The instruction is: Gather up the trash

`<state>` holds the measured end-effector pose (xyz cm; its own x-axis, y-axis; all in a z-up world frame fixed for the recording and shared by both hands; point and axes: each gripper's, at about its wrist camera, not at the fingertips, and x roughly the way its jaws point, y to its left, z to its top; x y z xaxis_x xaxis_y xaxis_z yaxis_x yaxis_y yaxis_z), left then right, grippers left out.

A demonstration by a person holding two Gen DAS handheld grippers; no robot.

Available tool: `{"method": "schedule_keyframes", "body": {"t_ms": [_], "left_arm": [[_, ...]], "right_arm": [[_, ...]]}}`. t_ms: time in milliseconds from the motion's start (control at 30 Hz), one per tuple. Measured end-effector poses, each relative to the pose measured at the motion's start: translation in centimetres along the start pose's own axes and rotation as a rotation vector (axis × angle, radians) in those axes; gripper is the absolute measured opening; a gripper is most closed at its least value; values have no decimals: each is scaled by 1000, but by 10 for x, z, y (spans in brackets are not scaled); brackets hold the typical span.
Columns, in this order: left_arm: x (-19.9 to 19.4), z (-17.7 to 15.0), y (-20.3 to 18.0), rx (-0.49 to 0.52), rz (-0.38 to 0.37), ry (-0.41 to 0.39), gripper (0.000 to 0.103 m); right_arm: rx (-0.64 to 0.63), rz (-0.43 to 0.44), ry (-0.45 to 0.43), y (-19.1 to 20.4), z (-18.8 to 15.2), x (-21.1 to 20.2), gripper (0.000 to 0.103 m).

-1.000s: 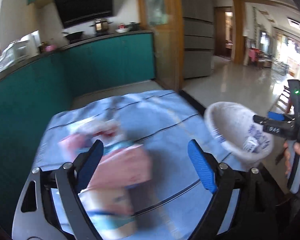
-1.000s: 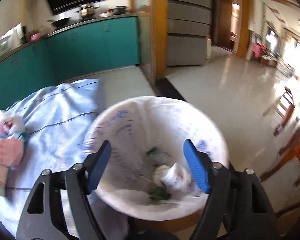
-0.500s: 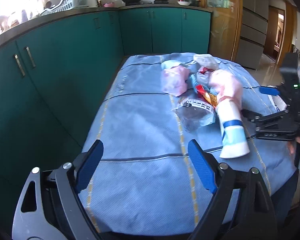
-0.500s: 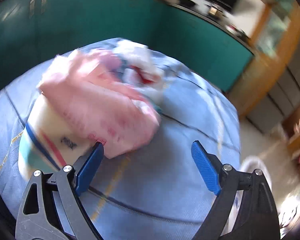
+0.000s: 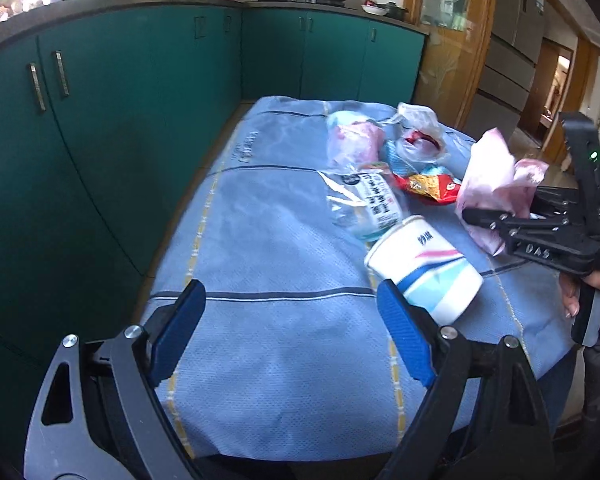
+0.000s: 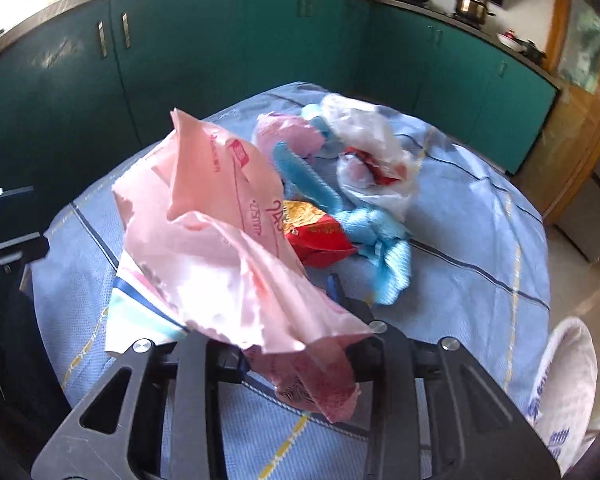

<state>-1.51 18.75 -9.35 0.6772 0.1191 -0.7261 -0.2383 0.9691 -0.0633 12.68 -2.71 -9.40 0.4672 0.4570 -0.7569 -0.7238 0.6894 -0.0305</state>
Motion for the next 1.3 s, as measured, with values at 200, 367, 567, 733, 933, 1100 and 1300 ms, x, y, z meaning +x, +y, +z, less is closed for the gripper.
{"method": "schedule_keyframes", "body": {"t_ms": [200, 367, 567, 733, 933, 1100, 1300], "left_arm": [[15, 2, -26, 8, -138, 47, 93], [36, 5, -65, 53, -164, 97, 94], [52, 10, -100, 88, -175, 139, 94], [64, 14, -108, 101, -125, 156, 94], [70, 14, -103, 87, -98, 175, 94], [68, 13, -101, 109, -104, 160, 91], [61, 9, -99, 150, -133, 138, 84]], "right_arm": [[176, -50, -39, -30, -31, -50, 33], [417, 85, -41, -63, -70, -71, 33], [563, 23, 13, -75, -100, -61, 53], [567, -172, 3, -85, -106, -69, 77], [577, -295, 14, -95, -111, -69, 91], [586, -316, 21, -98, -115, -68, 91], [517, -318, 7, -93, -107, -59, 91]]}}
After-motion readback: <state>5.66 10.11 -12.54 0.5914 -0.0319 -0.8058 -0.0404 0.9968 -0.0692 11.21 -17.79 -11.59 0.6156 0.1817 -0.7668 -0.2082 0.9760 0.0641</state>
